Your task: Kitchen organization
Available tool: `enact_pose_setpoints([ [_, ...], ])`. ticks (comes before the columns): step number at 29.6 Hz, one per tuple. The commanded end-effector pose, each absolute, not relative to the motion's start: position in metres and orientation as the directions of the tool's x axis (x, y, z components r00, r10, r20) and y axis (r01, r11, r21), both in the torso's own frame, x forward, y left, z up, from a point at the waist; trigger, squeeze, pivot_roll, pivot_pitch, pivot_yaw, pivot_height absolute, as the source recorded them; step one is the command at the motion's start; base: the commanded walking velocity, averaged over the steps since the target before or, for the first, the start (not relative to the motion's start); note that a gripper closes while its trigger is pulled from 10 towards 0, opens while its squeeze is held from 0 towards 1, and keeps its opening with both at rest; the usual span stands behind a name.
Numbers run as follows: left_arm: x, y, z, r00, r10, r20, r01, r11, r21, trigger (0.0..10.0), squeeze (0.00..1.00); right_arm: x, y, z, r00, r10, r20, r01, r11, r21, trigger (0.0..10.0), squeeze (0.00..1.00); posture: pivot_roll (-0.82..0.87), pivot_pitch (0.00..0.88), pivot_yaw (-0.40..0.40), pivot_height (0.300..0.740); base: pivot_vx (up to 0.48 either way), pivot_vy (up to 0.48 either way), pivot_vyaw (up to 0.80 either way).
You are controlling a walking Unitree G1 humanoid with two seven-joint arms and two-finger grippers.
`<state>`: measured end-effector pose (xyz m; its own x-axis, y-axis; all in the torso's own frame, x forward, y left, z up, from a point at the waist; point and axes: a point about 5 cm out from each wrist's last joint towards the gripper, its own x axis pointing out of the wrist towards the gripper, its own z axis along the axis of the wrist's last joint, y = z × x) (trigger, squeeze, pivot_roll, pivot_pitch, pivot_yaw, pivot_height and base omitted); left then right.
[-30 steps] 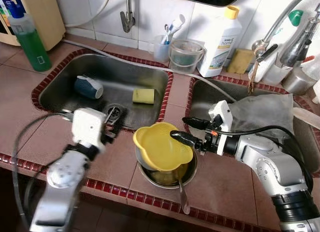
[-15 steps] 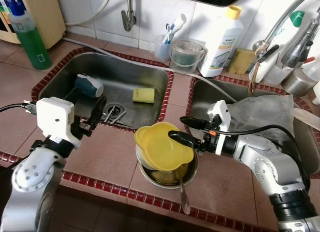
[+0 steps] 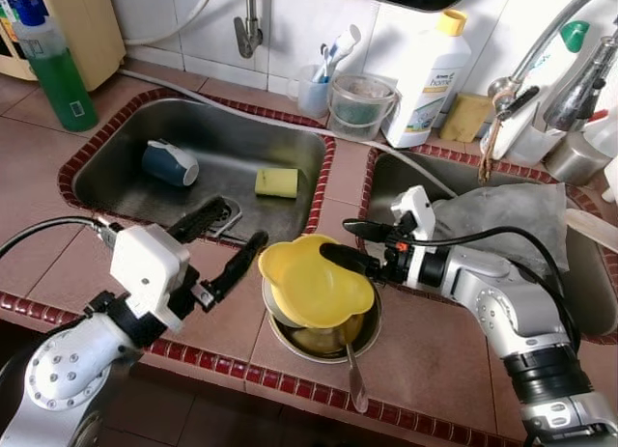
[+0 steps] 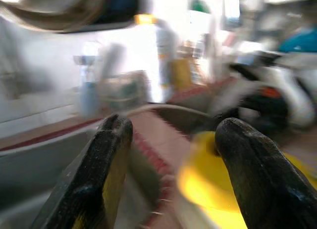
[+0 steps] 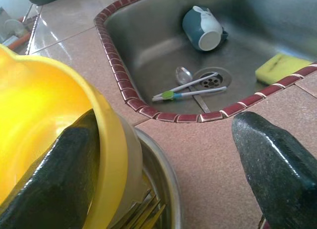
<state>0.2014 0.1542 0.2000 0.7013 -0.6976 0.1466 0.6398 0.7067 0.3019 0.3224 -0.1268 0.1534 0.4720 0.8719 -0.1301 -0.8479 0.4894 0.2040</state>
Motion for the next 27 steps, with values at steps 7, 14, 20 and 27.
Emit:
enact_pose_setpoints([
  [7, 0.189, 0.151, 0.2, 0.643, -0.76, 0.092, 0.722, 0.642, 0.257, 10.0, 0.0, 0.327, -0.123, 0.156, 0.438, 0.889, -0.133, -0.871, 0.456, 0.179, 10.0, 0.0, 0.01, 0.135, -0.132, 0.74, 0.0, 0.0, 0.0],
  [14, 0.183, 0.148, 0.2, 0.613, -0.786, 0.076, 0.752, 0.61, 0.249, 10.0, 0.0, 0.327, -0.117, 0.157, 0.398, 0.909, -0.123, -0.89, 0.415, 0.187, 10.0, 0.0, 0.01, 0.132, -0.135, 0.74, 0.0, 0.0, 0.0],
  [20, 0.179, 0.147, 0.2, 0.595, -0.802, 0.05, 0.772, 0.587, 0.241, 10.0, 0.0, 0.329, -0.115, 0.156, 0.381, 0.915, -0.133, -0.899, 0.4, 0.177, 10.0, 0.0, 0.02, 0.134, -0.139, 0.74, 0.0, 0.0, 0.0],
  [27, 0.175, 0.144, 0.199, 0.578, -0.815, 0.037, 0.789, 0.57, 0.23, 10.0, 0.0, 0.33, -0.115, 0.154, 0.368, 0.919, -0.144, -0.904, 0.39, 0.175, 10.0, 0.0, 0.02, 0.13, -0.143, 0.74, 0.0, 0.0, 0.0],
])
